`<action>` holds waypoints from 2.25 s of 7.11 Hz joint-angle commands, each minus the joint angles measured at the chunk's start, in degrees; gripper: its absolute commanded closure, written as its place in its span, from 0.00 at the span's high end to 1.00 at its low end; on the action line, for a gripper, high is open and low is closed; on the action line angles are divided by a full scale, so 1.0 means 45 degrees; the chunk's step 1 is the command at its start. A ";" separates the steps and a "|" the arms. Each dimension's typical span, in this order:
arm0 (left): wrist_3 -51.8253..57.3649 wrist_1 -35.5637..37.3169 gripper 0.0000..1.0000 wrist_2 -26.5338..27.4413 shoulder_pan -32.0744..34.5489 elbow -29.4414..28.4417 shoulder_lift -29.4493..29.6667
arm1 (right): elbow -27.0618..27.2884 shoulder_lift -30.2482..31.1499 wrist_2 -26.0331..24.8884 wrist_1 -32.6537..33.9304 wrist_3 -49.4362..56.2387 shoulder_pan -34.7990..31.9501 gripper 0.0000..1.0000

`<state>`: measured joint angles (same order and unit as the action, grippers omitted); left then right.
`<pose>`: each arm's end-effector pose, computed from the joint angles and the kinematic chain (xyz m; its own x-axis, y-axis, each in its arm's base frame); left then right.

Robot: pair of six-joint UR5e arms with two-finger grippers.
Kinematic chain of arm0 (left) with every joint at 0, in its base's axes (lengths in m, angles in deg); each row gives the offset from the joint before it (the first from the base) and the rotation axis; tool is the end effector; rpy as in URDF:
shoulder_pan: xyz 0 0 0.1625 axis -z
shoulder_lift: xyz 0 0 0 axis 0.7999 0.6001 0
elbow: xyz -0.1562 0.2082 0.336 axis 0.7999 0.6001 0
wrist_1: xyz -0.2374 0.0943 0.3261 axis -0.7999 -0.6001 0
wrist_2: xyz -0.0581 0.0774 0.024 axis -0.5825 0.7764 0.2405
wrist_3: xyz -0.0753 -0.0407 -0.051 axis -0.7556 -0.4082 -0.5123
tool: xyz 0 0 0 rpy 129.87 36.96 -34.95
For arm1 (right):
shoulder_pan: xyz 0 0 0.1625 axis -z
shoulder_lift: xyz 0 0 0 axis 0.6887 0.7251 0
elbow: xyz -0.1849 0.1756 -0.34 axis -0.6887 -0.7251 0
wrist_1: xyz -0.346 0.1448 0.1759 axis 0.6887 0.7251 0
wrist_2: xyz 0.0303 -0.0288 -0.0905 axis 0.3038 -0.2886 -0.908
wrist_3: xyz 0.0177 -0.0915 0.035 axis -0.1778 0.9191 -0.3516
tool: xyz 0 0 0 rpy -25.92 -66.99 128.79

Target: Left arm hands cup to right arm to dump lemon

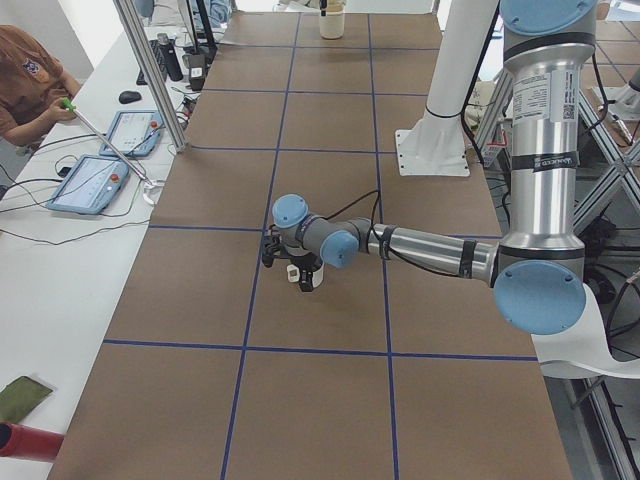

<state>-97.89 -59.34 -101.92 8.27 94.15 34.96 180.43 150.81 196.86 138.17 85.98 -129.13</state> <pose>0.1777 -0.4604 0.5790 0.6712 -0.0116 -0.7412 -0.0590 0.9959 -0.0691 0.0233 -0.4441 0.6163 0.6376 -0.1242 0.7603 0.0711 0.9922 0.1025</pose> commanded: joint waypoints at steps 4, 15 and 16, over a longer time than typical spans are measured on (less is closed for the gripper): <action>-0.0092 0.0011 0.00 0.0000 -0.0009 0.0061 0.0175 | -0.0022 -0.0005 0.0004 0.0019 0.0001 0.0000 1.00; -0.4950 0.6725 0.00 0.0039 -0.1157 0.1763 0.6750 | 0.0076 -0.0786 0.1020 -0.7684 -0.1825 0.2243 0.99; -0.5554 0.7232 0.00 0.0039 -0.1413 0.1646 0.7859 | 0.0095 -0.1096 0.0671 -0.8565 -0.2260 0.2497 0.99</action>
<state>-119.41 -29.30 -101.78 3.86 102.58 64.67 180.77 147.01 201.26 105.69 79.14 -119.63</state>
